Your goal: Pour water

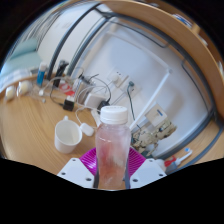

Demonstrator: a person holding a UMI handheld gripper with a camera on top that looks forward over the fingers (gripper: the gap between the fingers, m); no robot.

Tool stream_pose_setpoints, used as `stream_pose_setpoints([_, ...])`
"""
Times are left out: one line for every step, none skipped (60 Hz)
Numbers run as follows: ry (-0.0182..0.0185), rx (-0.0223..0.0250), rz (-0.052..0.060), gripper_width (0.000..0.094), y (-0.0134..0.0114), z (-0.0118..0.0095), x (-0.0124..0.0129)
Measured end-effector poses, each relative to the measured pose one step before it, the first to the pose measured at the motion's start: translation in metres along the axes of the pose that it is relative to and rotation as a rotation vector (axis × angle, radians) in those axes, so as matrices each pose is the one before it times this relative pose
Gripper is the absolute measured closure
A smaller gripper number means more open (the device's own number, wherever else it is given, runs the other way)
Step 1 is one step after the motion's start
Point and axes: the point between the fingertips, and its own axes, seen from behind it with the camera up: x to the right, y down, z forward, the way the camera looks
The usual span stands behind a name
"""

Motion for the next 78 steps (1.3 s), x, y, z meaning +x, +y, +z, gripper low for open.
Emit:
stream_pose_setpoints([-0.01385,0.01533,0.0549,0.0574,-0.00058,0.00050,-0.00168])
stream_pose_setpoints([-0.01960,0.01705,0.0499,0.0573,0.00033,0.00177,0.00153])
stream_pose_setpoints([-0.00789,0.00807,0.0509,0.0574,0.00059,0.00054,-0.00045])
stream_pose_setpoints([-0.00635,0.00767,0.0458,0.0576,0.00041,0.00021,0.00003])
stream_pose_setpoints([-0.00730,0.00776,0.0420,0.0576,0.00047,0.00072,0.00028])
stream_pose_setpoints([-0.00753,0.00944,0.0409,0.0577,0.00005,0.00077,0.00008])
stream_pose_setpoints([-0.00540,0.01129,0.0421,0.0576,-0.00055,0.00103,0.00073])
stream_pose_setpoints([-0.00760,0.01976,0.0398,0.0577,0.00108,0.00388,0.00278])
stream_pose_setpoints([-0.00330,0.01227,0.0400,0.0577,-0.00026,0.00130,0.00118])
stream_pose_setpoints([-0.00520,0.00832,0.0350,0.0577,0.00038,0.00099,0.00060])
stream_pose_setpoints([-0.00513,0.00487,0.0297,0.0577,0.00087,0.00143,0.00042])
stream_pose_setpoints([-0.00461,0.00390,0.0245,0.0577,0.00094,0.00176,0.00038])
stream_pose_setpoints([-0.00262,0.00498,0.0207,0.0577,0.00064,0.00190,0.00075])
stream_pose_setpoints([0.00296,0.00599,0.0171,0.0577,0.00039,0.00246,-0.00050])
stream_pose_setpoints([-0.00861,0.00549,0.0135,0.0577,0.00032,0.00278,0.00242])
stream_pose_setpoints([-0.00243,0.00681,0.0135,0.0576,0.00035,0.00226,0.00075])
stream_pose_setpoints([-0.00206,0.00508,0.0108,0.0577,0.00074,0.00246,0.00074])
stream_pose_setpoints([-0.00257,0.00497,0.0098,0.0578,0.00071,0.00219,0.00038])
stream_pose_setpoints([-0.00193,0.00607,0.0095,0.0577,0.00023,0.00194,0.00069])
stream_pose_setpoints([0.00103,0.01014,0.0102,0.0577,-0.00067,0.00203,0.00135])
stream_pose_setpoints([0.00875,0.01301,0.0092,0.0578,-0.00091,0.00070,-0.00098])
stream_pose_setpoints([0.00103,0.01092,0.0061,0.0577,0.00035,0.00149,0.00140])
stream_pose_setpoints([-0.00074,0.00515,0.0048,0.0577,0.00017,0.00179,0.00072])
stream_pose_setpoints([0.00070,0.00461,0.0037,0.0578,0.00046,0.00159,0.00097])
stream_pose_setpoints([0.00160,0.00761,0.0041,0.0579,-0.00006,0.00152,0.00099])
stream_pose_setpoints([0.00021,0.00874,0.0044,0.0578,-0.00001,0.00118,0.00031])
stream_pose_setpoints([-0.00096,0.00704,0.0045,0.0579,0.00068,0.00145,0.00024])
stream_pose_setpoints([0.00423,0.00665,0.0040,0.0578,0.00122,0.00109,-0.00025])
stream_pose_setpoints([0.00211,0.00288,0.0018,0.0577,0.00209,0.00077,0.00087])
stream_pose_setpoints([0.00163,0.00323,0.0012,0.0576,0.00157,0.00146,0.00098])
stream_pose_setpoints([0.00136,0.00289,0.0001,0.0576,0.00202,0.00142,0.00067])
stream_pose_setpoints([0.00199,0.00268,-0.0015,0.0578,0.00247,0.00160,0.00091])
stream_pose_setpoints([0.00269,0.00041,-0.0016,0.0578,0.00327,0.00155,0.00102])
stream_pose_setpoints([0.00072,-0.00365,-0.0004,0.0571,0.00462,0.00106,0.00041])
stream_pose_setpoints([-0.00120,0.02199,0.0034,0.0574,-0.00236,0.00078,-0.00028])
stream_pose_setpoints([0.00598,0.01229,0.0020,0.0576,0.00017,-0.00142,0.00033])
stream_pose_setpoints([0.00385,0.00191,0.0032,0.0577,0.00061,-0.00092,0.00108])
stream_pose_setpoints([0.00246,0.00939,0.0014,0.0577,-0.00124,-0.00040,-0.00006])
stream_pose_setpoints([0.00185,0.00398,-0.0024,0.0578,0.00052,-0.00059,-0.00022])
stream_pose_setpoints([0.00132,0.00856,-0.0051,0.0579,-0.00069,-0.00049,-0.00035])
stream_pose_setpoints([0.00430,0.00673,-0.0071,0.0577,-0.00020,-0.00026,0.00012])
stream_pose_setpoints([0.00847,0.00684,-0.0052,0.0570,-0.00019,0.00016,-0.00010])
stream_pose_setpoints([0.00678,0.00473,-0.0007,0.0562,-0.00033,-0.00048,0.00058])
stream_pose_setpoints([0.00573,0.00365,0.0007,0.0552,-0.00030,-0.00054,0.00030])
stream_pose_setpoints([0.00392,0.00333,0.0002,0.0544,-0.00021,-0.00031,-0.00016])
stream_pose_setpoints([0.00346,0.00324,-0.0023,0.0537,-0.00022,-0.00002,0.00011])
stream_pose_setpoints([0.00200,0.00337,-0.0053,0.0525,-0.00032,-0.00031,-0.00017])
stream_pose_setpoints([0.00352,0.00290,-0.0059,0.0514,-0.00073,0.00017,-0.00019])
stream_pose_setpoints([0.00113,-0.00040,-0.0041,0.0504,0.00010,-0.00024,-0.00016])
stream_pose_setpoints([0.00197,-0.00107,-0.0033,0.0496,0.00029,-0.00026,0.00023])
stream_pose_setpoints([0.00350,-0.00249,-0.0018,0.0483,0.00040,-0.00030,0.00064])
stream_pose_setpoints([0.00330,-0.00760,-0.0030,0.0459,0.00155,-0.00016,0.00083])
stream_pose_setpoints([0.00386,-0.01391,-0.0048,0.0418,0.00267,-0.00029,0.00125])
stream_pose_setpoints([0.00494,-0.01428,-0.0040,0.0371,0.00280,-0.00031,0.00139])
stream_pose_setpoints([0.00661,-0.01134,-0.0029,0.0324,0.00284,-0.00014,0.00135])
stream_pose_setpoints([0.00721,-0.01246,-0.0004,0.0287,0.00211,-0.00135,0.00129])
stream_pose_setpoints([0.00671,-0.00945,-0.0006,0.0235,0.00157,-0.00145,0.00158])
stream_pose_setpoints([0.00411,-0.00619,-0.0006,0.0200,0.00090,-0.00182,0.00088])
stream_pose_setpoints([0.00526,-0.00394,0.0010,0.0174,0.00052,-0.00212,0.00143])
stream_pose_setpoints([0.00487,-0.00287,0.0014,0.0155,0.00009,-0.00259,0.00137])
stream_pose_setpoints([0.00552,-0.00305,0.0010,0.0147,0.00016,-0.00289,0.00146])
stream_pose_setpoints([0.00600,-0.00540,-0.0003,0.0142,0.00060,-0.00330,0.00203])
stream_pose_setpoints([0.00626,-0.00733,-0.0002,0.0140,0.00075,-0.00406,0.00197])
stream_pose_setpoints([0.00540,-0.00782,-0.0004,0.0137,0.00066,-0.00482,0.00157])
stream_pose_setpoints([0.00393,-0.00696,0.0005,0.0138,0.00025,-0.00530,0.00125])
stream_pose_setpoints([0.00333,-0.00692,0.0026,0.0139,0.00028,-0.00558,0.00114])
stream_pose_setpoints([0.00220,-0.00789,0.0038,0.0137,0.00022,-0.00597,0.00085])
stream_pose_setpoints([0.00244,-0.00915,0.0046,0.0138,0.00010,-0.00643,0.00018])
stream_pose_setpoints([0.00159,-0.01004,0.0051,0.0139,0.00006,-0.00657,0.00070])
stream_pose_setpoints([0.00266,-0.00805,0.0072,0.0138,-0.00063,-0.00696,0.00048])
stream_pose_setpoints([0.00251,-0.00633,0.0077,0.0140,-0.00126,-0.00732,0.00010])
stream_pose_setpoints([0.00162,-0.00580,0.0072,0.0142,-0.00161,-0.00739,-0.00038])
stream_pose_setpoints([0.00109,-0.00686,0.0062,0.0142,-0.00163,-0.00762,-0.00052])
stream_pose_setpoints([0.00210,-0.00731,0.0066,0.0140,-0.00192,-0.00787,-0.00059])
stream_pose_setpoints([0.00277,-0.00503,0.0071,0.0140,-0.00249,-0.00823,-0.00070])
stream_pose_setpoints([0.00255,-0.00052,0.0050,0.0139,-0.00389,-0.00854,-0.00107])
stream_pose_setpoints([0.00088,0.00497,-0.0001,0.0139,-0.00565,-0.00870,-0.00177])
stream_pose_setpoints([0.00031,0.01008,-0.0037,0.0137,-0.00600,-0.00882,-0.00143])
